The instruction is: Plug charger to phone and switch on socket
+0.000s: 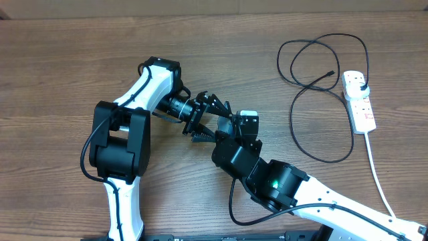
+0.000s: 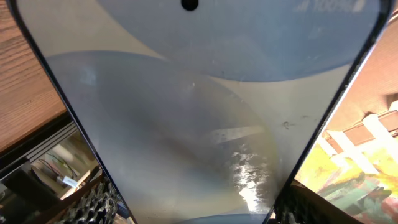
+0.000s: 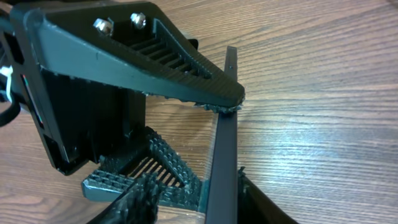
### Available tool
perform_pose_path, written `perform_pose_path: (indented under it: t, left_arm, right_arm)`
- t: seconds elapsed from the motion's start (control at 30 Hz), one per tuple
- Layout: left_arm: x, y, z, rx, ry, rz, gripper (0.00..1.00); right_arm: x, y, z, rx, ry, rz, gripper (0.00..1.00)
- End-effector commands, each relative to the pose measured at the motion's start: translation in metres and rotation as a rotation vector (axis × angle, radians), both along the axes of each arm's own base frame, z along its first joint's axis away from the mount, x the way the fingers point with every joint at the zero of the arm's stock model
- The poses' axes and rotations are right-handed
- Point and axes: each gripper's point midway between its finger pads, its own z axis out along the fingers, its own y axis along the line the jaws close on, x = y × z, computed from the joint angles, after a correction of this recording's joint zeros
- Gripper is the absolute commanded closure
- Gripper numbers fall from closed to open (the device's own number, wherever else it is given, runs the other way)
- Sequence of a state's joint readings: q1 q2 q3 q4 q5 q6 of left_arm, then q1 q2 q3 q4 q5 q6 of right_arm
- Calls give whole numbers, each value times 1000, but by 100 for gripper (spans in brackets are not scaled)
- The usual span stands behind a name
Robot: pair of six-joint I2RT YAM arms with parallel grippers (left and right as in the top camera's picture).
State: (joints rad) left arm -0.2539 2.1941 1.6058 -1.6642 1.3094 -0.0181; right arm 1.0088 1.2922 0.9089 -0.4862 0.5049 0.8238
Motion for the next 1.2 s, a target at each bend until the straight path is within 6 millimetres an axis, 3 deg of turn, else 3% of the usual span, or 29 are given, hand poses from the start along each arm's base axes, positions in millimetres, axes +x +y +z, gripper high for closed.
perform_pose_path:
  t: [0.0,0.3,0.43,0.5,0.57,0.67,0.73,0.93,1.07,1.17]
  left_arm:
    - [7,-4,9,-51,-38,20,59]
    - [7,-4,9,-51,-39,20,55]
    - [7,-4,9,-52,-42,19,51]
    - [7,-4,9,-52,-42,19,22]
    - [8,-4,9,-53,-41,21,4]
    - [17,1,10,-78,-83,49,0]
    - [29,10,10,-85,-181,53,0]
    - [66,64,37,6,-433,70,5]
    - [50,101,60,193,-614,-1,11]
    - [37,115,87,271,-735,-9,11]
  right_arm:
    - [3,5,9,9,-19,3,68]
    - [2,6,7,4,-11,14,93]
    - [0,7,6,9,-4,21,96]
    - [1,8,7,11,-6,21,96]
    - [2,6,7,6,-10,15,96]
    - [5,-5,8,0,-4,-14,96]
    - [9,-19,14,22,2,-66,96]
    - [5,-107,41,139,47,-351,96]
    - [-18,-156,38,297,155,-603,96]
    - [-23,-162,35,346,183,-628,96]
